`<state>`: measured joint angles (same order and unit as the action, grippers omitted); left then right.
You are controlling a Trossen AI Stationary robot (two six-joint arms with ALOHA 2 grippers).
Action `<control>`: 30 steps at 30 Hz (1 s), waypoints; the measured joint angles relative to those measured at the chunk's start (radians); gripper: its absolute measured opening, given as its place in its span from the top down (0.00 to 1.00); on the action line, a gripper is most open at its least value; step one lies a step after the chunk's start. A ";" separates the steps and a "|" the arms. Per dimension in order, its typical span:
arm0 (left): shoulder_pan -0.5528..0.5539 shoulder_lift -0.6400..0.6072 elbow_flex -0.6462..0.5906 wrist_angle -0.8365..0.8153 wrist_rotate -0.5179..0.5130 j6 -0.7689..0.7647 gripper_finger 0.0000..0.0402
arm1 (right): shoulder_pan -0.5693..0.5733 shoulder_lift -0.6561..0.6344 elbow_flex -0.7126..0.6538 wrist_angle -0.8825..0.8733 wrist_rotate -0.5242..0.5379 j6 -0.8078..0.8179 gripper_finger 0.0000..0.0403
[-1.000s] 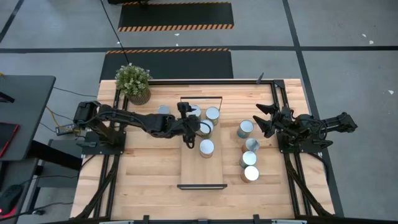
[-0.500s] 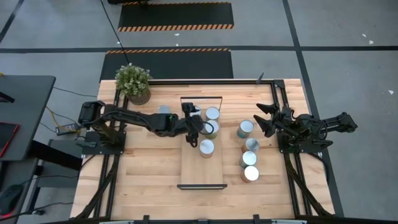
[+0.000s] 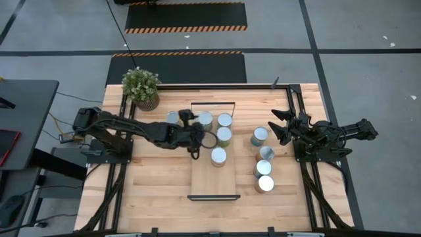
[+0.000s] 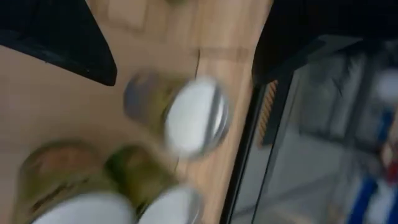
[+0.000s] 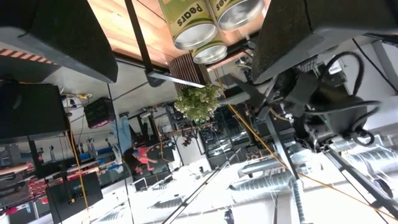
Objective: Pick and place cans onto a shelf
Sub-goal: Put the canned oranges on the shelf aligned with the other canned oranges
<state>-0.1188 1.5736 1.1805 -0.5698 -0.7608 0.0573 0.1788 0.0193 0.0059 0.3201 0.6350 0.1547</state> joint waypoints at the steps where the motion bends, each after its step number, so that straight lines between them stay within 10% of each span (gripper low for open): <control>1: 0.003 -0.017 0.000 -0.050 -0.001 -0.061 0.05 | 0.000 0.000 0.000 0.000 0.000 0.000 0.06; 17: 0.076 -0.192 -0.318 -0.318 0.270 -0.802 0.05 | 0.000 0.000 0.000 -0.002 -0.003 0.000 0.06; 30: 0.118 -0.287 -0.639 0.146 0.166 -0.848 0.05 | 0.000 0.001 0.000 0.010 -0.003 0.000 0.06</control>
<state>-0.0010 1.2865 0.5417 -0.4239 -0.5947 -0.7906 0.1790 0.0200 0.0059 0.3301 0.6315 0.1547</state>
